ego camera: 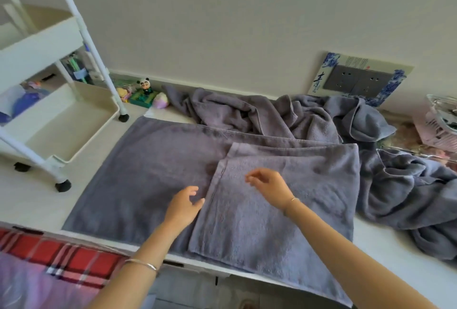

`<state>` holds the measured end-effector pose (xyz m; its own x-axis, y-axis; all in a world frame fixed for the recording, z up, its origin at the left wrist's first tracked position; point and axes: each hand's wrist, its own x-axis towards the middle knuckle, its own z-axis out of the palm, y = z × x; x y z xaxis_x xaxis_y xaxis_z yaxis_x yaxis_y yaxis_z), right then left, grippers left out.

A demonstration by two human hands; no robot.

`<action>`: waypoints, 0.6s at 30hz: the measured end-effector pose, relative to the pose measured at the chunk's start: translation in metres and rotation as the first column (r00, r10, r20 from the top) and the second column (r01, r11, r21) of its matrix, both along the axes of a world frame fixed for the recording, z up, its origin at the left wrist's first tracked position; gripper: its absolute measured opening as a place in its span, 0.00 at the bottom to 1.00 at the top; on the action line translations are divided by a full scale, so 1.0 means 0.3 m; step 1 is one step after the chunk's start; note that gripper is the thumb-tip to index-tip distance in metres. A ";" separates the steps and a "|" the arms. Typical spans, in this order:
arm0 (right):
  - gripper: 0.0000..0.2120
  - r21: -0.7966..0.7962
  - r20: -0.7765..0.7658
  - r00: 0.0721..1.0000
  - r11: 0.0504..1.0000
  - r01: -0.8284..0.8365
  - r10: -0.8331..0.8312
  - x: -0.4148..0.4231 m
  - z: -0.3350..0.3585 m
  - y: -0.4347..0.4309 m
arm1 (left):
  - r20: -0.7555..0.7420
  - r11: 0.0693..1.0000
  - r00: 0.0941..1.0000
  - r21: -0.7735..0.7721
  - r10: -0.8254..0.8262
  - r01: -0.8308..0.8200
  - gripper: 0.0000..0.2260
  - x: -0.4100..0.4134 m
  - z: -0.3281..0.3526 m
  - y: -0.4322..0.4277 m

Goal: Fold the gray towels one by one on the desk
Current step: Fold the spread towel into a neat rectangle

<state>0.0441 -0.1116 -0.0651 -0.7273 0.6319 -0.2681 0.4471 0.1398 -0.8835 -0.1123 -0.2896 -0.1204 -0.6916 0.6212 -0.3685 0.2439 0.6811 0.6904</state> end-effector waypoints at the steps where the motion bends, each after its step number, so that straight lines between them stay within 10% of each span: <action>1: 0.05 0.073 0.013 0.999 0.997 0.038 -0.039 -0.019 -0.004 0.055 | -0.035 1.000 0.999 0.006 0.000 0.001 0.17 0.012 -0.006 -0.012; 18: 0.19 0.405 0.572 0.812 0.820 -0.405 0.119 -0.330 -0.165 0.419 | -0.384 0.983 0.910 -0.031 0.157 -0.182 0.11 0.139 -0.070 0.030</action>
